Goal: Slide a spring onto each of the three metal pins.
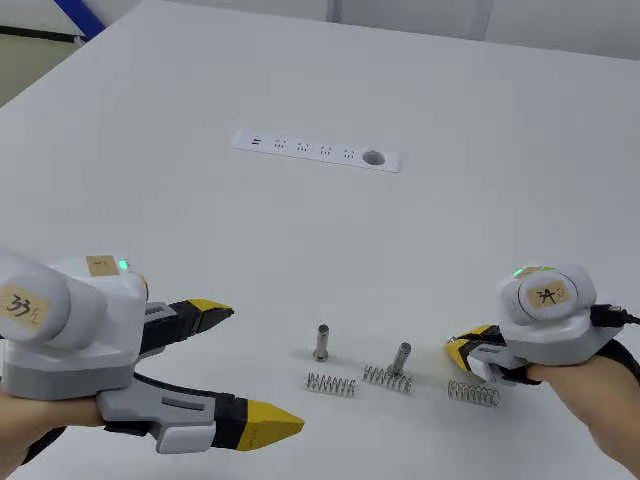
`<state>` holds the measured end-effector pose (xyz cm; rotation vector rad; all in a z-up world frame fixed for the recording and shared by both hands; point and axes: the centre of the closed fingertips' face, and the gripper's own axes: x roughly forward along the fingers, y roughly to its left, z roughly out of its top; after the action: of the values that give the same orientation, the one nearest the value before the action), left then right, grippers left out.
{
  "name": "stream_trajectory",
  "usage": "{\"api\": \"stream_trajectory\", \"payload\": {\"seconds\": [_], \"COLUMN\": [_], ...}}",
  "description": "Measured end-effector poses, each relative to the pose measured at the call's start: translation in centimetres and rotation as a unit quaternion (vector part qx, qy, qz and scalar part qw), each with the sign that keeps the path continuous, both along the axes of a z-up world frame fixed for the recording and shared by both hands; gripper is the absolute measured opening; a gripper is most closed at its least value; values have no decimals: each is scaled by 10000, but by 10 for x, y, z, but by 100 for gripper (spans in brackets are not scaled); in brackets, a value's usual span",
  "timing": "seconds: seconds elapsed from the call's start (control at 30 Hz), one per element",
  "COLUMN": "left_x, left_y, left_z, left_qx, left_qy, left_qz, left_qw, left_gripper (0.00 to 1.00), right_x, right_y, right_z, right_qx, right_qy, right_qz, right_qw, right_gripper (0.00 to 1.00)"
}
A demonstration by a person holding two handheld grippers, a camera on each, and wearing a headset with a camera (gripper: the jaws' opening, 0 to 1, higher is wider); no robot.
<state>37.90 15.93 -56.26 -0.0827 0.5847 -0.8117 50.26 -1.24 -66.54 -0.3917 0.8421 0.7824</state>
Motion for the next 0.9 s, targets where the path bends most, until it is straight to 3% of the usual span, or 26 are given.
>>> {"api": "stream_trajectory", "payload": {"seconds": [0.1, 0.33, 0.67, 0.9], "left_x": [-2, 5, 6, 10], "left_y": [-1, -2, -4, -4], "left_z": [1, 7, 12, 21], "left_qx": [-10, -73, -38, -97], "left_qy": [-15, -123, -179, -344], "left_qz": [-22, 76, 36, 85], "left_qw": [10000, 9999, 9998, 9993], "left_gripper": [92, 93, 93, 93], "right_x": [2, 0, 0, 1], "right_y": [-2, -7, -7, -4], "right_z": [-1, 0, 13, 24], "right_qx": [153, 164, 371, 516], "right_qy": [158, 101, -174, -396], "right_qz": [-196, -233, -205, -121], "right_qw": [9996, 9995, 9989, 9978], "right_gripper": [8, 8, 8, 8]}}
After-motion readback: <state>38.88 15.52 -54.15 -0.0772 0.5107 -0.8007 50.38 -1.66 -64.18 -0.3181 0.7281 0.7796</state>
